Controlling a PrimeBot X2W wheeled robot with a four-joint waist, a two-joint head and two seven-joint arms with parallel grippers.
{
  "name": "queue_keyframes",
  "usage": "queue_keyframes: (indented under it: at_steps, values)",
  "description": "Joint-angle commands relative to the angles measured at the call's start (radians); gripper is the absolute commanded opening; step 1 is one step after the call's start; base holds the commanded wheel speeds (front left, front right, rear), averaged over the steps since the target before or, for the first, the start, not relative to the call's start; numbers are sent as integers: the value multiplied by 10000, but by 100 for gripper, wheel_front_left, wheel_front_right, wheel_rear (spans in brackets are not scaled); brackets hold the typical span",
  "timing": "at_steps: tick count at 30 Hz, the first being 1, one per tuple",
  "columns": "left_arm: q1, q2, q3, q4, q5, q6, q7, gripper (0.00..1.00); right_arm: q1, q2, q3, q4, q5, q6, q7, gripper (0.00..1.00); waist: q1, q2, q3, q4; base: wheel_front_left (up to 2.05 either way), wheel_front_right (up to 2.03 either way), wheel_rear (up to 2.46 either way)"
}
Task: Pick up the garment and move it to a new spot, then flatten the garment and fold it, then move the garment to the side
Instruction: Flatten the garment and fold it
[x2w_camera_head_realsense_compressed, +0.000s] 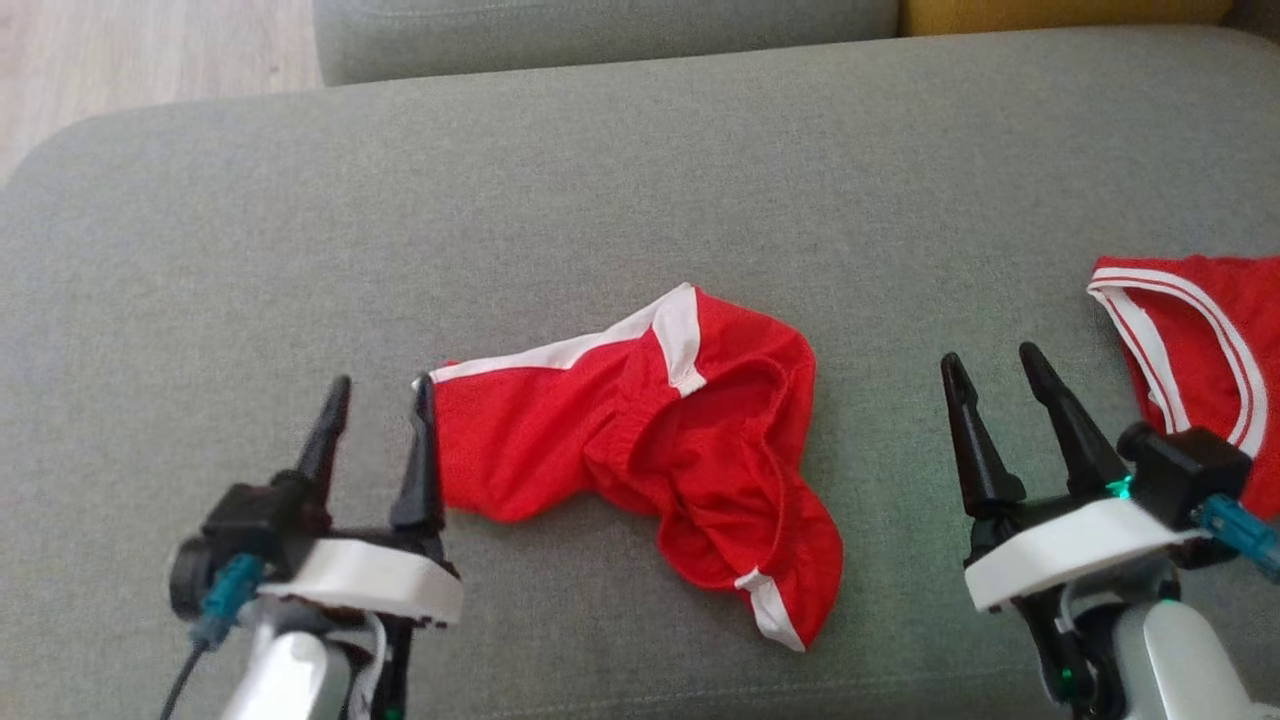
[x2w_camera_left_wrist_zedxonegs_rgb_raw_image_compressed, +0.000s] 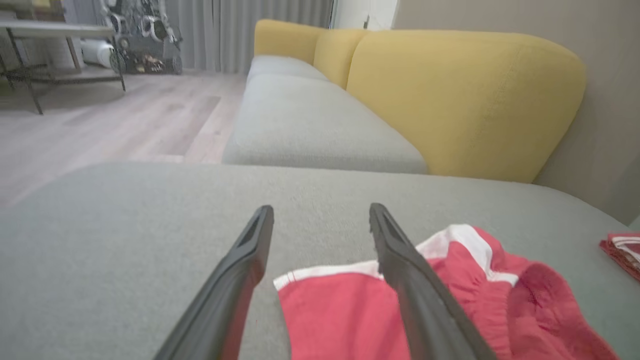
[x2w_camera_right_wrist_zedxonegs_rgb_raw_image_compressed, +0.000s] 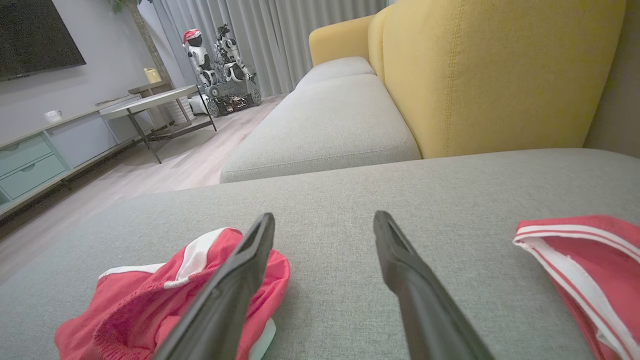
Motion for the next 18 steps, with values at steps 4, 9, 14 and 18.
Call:
queue_keyframes:
  at_steps: [4, 9, 14, 18]
  values:
    - [-356, 418, 748, -649, 415, 260, -165, 100, 67, -86, 143, -431, -147, -9, 70, 100, 0, 0, -227, 38, 0, 0, 0]
    - [125, 679, 931, -781, 529, 379, -173, 100, 262, -79, 125, -529, -282, -9, 125, 100, 0, 0, -449, 13, 0, 0, 0]
    - [471, 747, 906, -794, 493, 435, -107, 100, 381, -36, 58, -619, -304, -9, 177, 100, 0, 0, -564, 14, 0, 0, 0]
    - [613, 795, 885, -805, 446, 455, -23, 100, 419, 18, 36, -698, -317, -9, 210, 100, 0, 0, -645, 27, 0, 0, 0]
